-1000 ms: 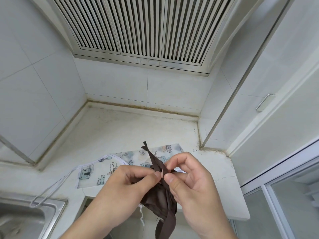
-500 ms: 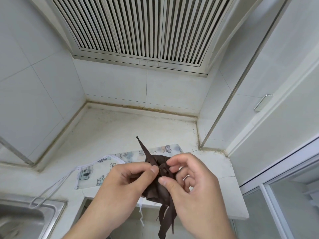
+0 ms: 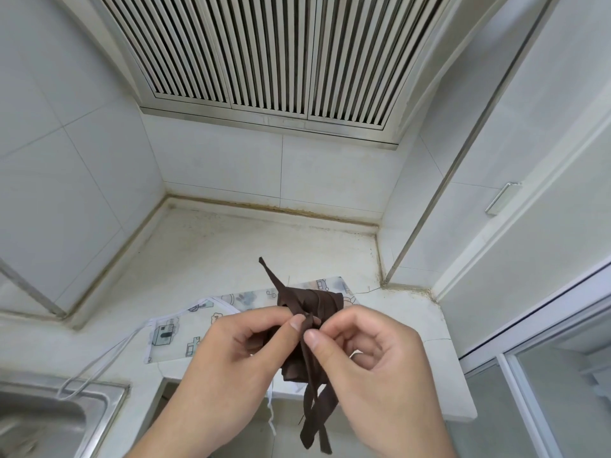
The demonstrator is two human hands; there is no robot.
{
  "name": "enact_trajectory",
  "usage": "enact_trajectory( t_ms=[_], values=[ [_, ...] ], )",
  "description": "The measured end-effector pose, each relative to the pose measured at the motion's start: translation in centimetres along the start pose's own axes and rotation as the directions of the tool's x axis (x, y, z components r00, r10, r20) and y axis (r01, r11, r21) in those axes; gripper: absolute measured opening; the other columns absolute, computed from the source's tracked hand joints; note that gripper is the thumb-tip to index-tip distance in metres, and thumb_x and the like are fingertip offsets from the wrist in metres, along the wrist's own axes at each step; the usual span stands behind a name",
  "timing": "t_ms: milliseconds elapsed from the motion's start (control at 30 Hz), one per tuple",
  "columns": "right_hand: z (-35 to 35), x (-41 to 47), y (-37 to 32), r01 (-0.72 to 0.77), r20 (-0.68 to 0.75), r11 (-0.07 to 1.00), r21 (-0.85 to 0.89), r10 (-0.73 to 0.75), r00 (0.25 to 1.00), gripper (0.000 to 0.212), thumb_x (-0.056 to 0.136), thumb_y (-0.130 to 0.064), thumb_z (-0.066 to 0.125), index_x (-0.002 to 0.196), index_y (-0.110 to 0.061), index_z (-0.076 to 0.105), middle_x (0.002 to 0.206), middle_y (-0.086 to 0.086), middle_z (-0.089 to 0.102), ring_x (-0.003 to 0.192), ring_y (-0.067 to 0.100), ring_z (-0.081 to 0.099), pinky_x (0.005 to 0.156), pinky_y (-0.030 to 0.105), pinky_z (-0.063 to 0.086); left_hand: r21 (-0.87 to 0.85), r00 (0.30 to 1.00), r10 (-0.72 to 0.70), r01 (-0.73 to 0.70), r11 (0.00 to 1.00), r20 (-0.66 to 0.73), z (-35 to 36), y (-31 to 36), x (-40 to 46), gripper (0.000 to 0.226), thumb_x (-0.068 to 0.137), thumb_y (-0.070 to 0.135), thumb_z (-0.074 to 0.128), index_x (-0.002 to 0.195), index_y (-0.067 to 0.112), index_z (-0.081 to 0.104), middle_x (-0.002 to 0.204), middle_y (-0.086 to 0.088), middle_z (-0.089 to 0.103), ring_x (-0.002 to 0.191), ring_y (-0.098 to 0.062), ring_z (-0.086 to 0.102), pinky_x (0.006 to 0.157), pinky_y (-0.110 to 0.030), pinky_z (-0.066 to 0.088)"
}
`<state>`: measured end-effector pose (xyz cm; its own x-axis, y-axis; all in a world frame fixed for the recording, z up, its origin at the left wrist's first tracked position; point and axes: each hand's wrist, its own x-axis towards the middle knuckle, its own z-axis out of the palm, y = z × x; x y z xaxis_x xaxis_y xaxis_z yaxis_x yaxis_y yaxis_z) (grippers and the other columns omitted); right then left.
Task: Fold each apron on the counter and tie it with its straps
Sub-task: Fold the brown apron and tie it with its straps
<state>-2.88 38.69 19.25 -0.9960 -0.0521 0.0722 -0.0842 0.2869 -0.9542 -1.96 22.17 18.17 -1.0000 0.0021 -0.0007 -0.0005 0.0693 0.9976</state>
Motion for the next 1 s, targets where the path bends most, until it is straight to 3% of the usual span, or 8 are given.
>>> enact_trajectory(
  t_ms=[100,267,400,467,600,700,867,1000],
  values=[
    [-0.2,0.0,-0.6,-0.033,0.014,0.998,0.046,0.033,0.999,0.018,0.079,-0.022,0.088,0.088,-0.028,0.073,0.072,0.003,0.069,0.058,0.033,0.064,0.056,0.046,0.056,0.026,0.999,0.036,-0.036,0.999,-0.009,0.2,0.5,-0.1,0.025,0.094,0.036,0.063,0.089,0.021,0.082,0.073,0.000,0.070,0.071,-0.005,0.061,0.070,-0.017,0.049],
    [0.0,0.3,-0.1,-0.033,0.004,0.998,-0.051,0.033,0.999,0.026,0.079,-0.018,0.087,0.089,-0.033,0.070,0.075,-0.003,0.070,0.052,0.023,0.058,0.053,0.034,0.049,0.057,0.999,0.046,-0.045,0.997,-0.017,0.3,0.5,-0.2,0.024,0.094,0.035,0.064,0.088,0.020,0.081,0.070,-0.001,0.067,0.069,-0.006,0.058,0.068,-0.017,0.047],
    [0.4,0.4,0.6,0.125,-0.075,0.939,-0.322,-0.157,0.985,0.022,0.077,-0.032,0.084,0.088,-0.035,0.065,0.093,-0.014,0.065,0.065,0.014,0.063,0.055,0.020,0.045,0.095,0.999,0.024,-0.021,0.995,-0.034,0.3,0.5,-0.3,0.020,0.096,0.031,0.065,0.087,0.022,0.081,0.066,0.008,0.064,0.065,-0.001,0.057,0.065,-0.013,0.045],
    [0.6,0.4,0.9,0.185,-0.081,0.876,-0.446,-0.245,0.966,0.017,0.076,-0.040,0.075,0.086,-0.038,0.061,0.089,-0.017,0.062,0.075,0.009,0.063,0.059,0.022,0.048,0.111,0.999,0.023,-0.019,0.994,-0.032,0.4,0.5,-0.3,0.020,0.096,0.031,0.065,0.087,0.023,0.081,0.067,0.006,0.066,0.066,-0.002,0.060,0.066,-0.013,0.047],
    [0.8,0.5,1.9,0.266,-0.091,0.777,-0.571,-0.382,0.920,0.013,0.079,-0.035,0.069,0.090,-0.037,0.061,0.074,-0.018,0.054,0.072,0.005,0.057,0.063,0.026,0.046,0.139,0.999,0.017,-0.013,0.990,-0.030,0.5,0.3,-0.3,0.021,0.098,0.029,0.065,0.086,0.021,0.080,0.064,0.005,0.065,0.065,-0.003,0.060,0.067,-0.012,0.046],
    [1.3,0.4,2.2,0.313,-0.121,0.720,-0.619,-0.482,0.868,0.013,0.082,-0.030,0.060,0.091,-0.026,0.068,0.076,-0.013,0.055,0.071,0.013,0.061,0.063,0.028,0.047,0.128,0.999,0.021,-0.018,0.992,-0.026,0.7,0.4,-0.1,0.021,0.098,0.029,0.065,0.088,0.018,0.080,0.066,-0.002,0.067,0.065,-0.007,0.061,0.067,-0.015,0.048],
    [1.8,0.6,1.9,0.205,-0.240,0.740,-0.641,-0.447,0.862,0.021,0.077,-0.027,0.052,0.085,-0.021,0.070,0.068,-0.007,0.052,0.056,0.021,0.057,0.046,0.030,0.050,0.183,0.996,0.072,-0.060,0.981,-0.058,1.6,0.1,-0.1,0.021,0.097,0.035,0.065,0.088,0.025,0.082,0.073,-0.004,0.071,0.072,-0.025,0.063,0.068,-0.036,0.054],
    [1.3,0.7,1.9,0.200,-0.191,0.749,-0.631,-0.400,0.896,0.018,0.081,-0.029,0.052,0.085,-0.024,0.069,0.065,-0.009,0.050,0.054,0.019,0.055,0.047,0.030,0.050,0.191,0.995,0.065,-0.050,0.980,-0.071,1.5,0.0,-0.2,0.022,0.097,0.033,0.066,0.085,0.022,0.080,0.065,0.000,0.067,0.061,-0.012,0.059,0.064,-0.032,0.051]
  ],
)
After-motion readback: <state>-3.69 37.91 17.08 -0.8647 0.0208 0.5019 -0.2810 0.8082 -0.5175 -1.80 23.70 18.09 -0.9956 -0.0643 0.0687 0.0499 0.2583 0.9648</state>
